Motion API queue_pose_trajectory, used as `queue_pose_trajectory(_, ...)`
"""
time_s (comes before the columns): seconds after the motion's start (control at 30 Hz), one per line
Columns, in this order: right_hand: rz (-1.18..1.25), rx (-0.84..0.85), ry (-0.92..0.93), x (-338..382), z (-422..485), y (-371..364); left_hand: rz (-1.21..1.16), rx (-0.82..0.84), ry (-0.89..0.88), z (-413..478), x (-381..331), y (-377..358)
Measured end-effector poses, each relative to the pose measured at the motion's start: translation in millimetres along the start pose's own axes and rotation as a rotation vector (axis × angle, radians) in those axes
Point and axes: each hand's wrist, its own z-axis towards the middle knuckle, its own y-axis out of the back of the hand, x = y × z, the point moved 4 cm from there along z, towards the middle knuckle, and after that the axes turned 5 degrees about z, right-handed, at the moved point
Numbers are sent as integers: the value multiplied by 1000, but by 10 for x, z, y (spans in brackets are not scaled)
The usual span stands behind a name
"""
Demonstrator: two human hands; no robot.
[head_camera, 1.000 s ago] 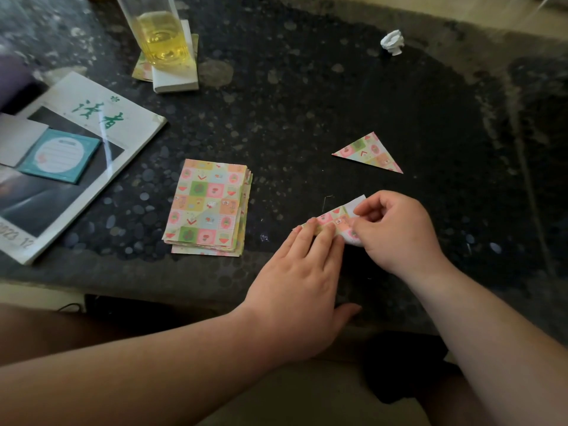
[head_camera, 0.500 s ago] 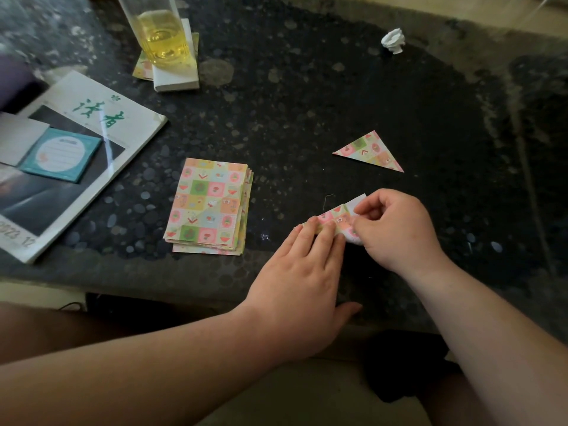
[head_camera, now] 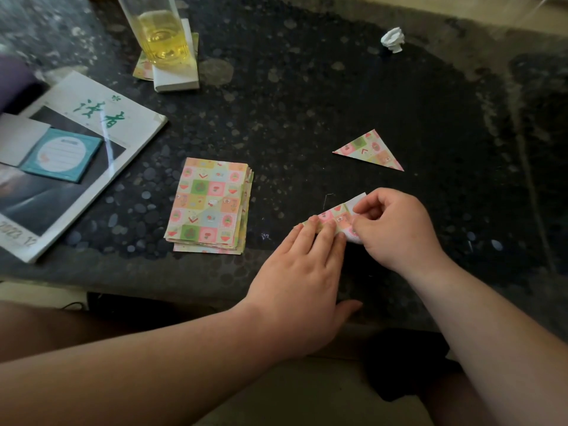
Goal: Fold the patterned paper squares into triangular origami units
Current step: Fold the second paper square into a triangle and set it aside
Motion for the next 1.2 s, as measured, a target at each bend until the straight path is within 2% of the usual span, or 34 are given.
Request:
queue_pose_trajectory(0.27,1,10,48,-10,-14,3,-4,-1,-4,-1,0,4)
queue_pose_trajectory(0.57,-143,85,307,86,-136,-2,-7,-37,-1,9,10,3)
queue_pose_trajectory(0.83,-365,168,211,120,-190,-22,37,-25,-6,-1,-47,-34)
queue_pose_trajectory(1.2,-372,203,164,100,-165,-27,-2,-41,-6,67,-32,-16)
